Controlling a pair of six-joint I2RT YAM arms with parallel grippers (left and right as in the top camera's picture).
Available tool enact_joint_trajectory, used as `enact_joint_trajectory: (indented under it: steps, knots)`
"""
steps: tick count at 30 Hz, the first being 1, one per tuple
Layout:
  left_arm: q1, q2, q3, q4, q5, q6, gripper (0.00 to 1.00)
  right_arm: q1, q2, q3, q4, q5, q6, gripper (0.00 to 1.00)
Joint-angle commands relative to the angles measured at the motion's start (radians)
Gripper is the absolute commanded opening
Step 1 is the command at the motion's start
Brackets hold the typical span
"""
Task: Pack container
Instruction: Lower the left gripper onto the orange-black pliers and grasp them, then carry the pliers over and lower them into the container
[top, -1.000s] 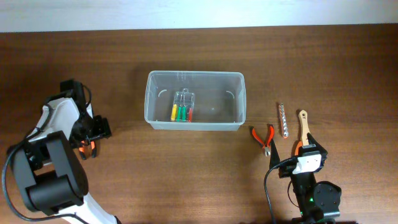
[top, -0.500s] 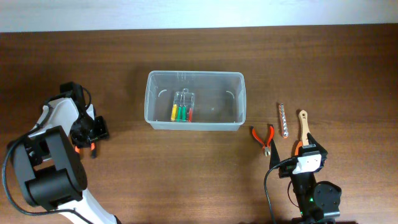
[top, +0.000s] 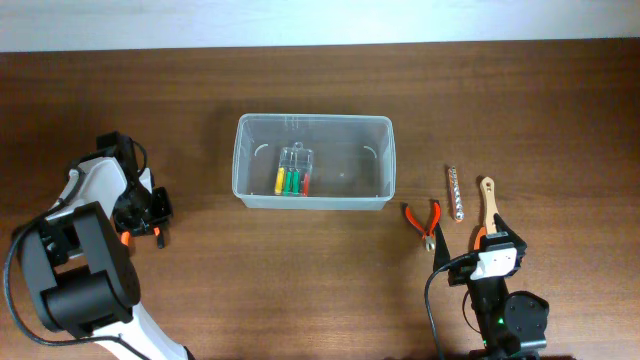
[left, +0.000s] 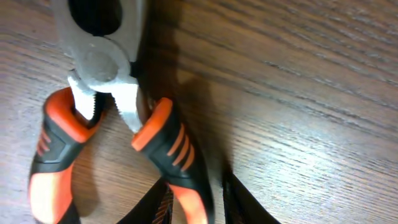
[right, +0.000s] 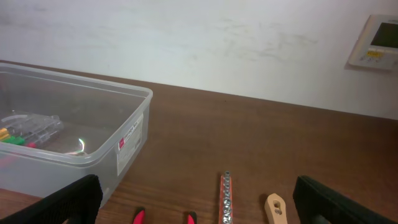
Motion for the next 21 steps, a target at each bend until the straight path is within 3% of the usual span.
enact_joint_trajectory:
  steps: [1, 2, 6, 21]
  knots:
    - [0.005, 0.033, -0.006, -0.008, -0.080, -0.037, 0.23, 0.002, -0.005, -0.007, -0.001, 0.008, -0.007, 0.99]
    - [0.005, 0.033, -0.006, -0.013, -0.083, -0.037, 0.15, 0.002, -0.005, -0.007, -0.001, 0.008, -0.007, 0.98]
    - [0.005, 0.032, 0.001, -0.027, -0.080, -0.040, 0.02, 0.002, -0.005, -0.007, -0.001, 0.008, -0.007, 0.99]
    - [-0.008, -0.159, 0.204, -0.114, -0.074, -0.029, 0.02, 0.002, -0.005, -0.007, -0.001, 0.008, -0.007, 0.99]
